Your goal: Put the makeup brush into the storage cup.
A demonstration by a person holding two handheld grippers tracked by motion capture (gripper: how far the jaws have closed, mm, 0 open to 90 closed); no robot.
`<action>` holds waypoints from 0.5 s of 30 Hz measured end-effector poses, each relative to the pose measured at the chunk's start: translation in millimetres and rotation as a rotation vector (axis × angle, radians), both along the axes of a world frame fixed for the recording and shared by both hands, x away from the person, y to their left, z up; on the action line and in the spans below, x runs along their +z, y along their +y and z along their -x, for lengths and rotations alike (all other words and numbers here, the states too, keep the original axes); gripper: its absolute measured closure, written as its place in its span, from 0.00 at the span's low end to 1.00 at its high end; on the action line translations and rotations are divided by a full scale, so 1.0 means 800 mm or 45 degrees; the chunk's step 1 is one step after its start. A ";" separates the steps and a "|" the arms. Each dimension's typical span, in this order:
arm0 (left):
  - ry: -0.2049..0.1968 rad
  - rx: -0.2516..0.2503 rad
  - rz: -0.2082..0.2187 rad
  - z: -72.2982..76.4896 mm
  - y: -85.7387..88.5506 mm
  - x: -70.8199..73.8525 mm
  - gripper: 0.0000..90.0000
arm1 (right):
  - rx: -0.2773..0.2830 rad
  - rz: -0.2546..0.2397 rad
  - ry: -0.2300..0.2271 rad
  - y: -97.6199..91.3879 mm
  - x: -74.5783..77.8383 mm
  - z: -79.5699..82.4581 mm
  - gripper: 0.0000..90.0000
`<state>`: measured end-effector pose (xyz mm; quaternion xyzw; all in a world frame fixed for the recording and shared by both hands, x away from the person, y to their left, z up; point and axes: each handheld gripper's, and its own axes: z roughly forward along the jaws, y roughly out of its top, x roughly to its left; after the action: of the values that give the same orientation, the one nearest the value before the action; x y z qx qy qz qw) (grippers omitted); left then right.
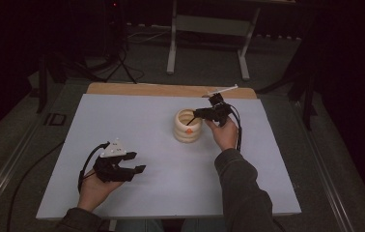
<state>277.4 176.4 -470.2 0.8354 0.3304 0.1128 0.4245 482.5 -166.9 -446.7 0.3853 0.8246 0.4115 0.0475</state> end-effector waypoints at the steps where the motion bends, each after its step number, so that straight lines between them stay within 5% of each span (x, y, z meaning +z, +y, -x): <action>1: 0.000 0.000 0.000 0.000 0.000 0.000 0.45 | -0.003 0.004 -0.001 0.000 0.000 0.000 0.82; 15: 0.001 -0.005 -0.003 0.000 -0.002 0.000 0.45 | -0.056 -0.060 -0.019 -0.020 -0.001 0.008 0.66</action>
<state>277.7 174.9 -470.5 0.8366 0.3290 0.1120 0.4234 476.4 -182.7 -447.2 0.4014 0.8056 0.4325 0.0536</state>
